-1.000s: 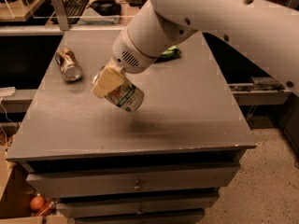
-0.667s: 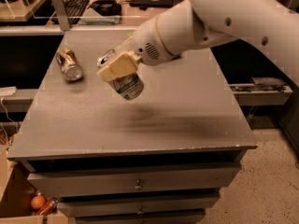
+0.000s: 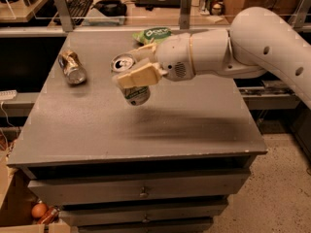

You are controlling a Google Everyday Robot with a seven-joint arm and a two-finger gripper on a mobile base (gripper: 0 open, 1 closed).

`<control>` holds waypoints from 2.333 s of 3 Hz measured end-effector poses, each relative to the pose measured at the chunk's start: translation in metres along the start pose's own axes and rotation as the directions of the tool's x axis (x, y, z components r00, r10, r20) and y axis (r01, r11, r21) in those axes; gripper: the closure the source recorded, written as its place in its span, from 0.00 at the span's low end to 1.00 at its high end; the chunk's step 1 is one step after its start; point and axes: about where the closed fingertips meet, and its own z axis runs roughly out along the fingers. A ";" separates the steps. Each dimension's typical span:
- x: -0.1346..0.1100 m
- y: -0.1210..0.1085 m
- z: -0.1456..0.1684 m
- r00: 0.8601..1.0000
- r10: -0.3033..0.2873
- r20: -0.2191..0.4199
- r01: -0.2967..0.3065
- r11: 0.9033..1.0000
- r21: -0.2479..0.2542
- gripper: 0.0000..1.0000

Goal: Place 7up can upright

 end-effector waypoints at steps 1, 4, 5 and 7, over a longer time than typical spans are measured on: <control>0.015 0.009 -0.003 0.997 -0.002 0.080 0.005 0.999 -0.038 1.00; 0.059 0.029 0.005 0.984 0.087 0.153 -0.068 0.990 -0.127 0.28; 0.064 0.031 0.002 0.985 0.094 0.146 -0.075 0.989 -0.131 0.00; 0.071 -0.007 -0.069 0.999 -0.010 -0.032 0.008 0.999 -0.048 0.00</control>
Offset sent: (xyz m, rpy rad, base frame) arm -0.0251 -0.0157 -0.0546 0.1897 0.0740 0.0997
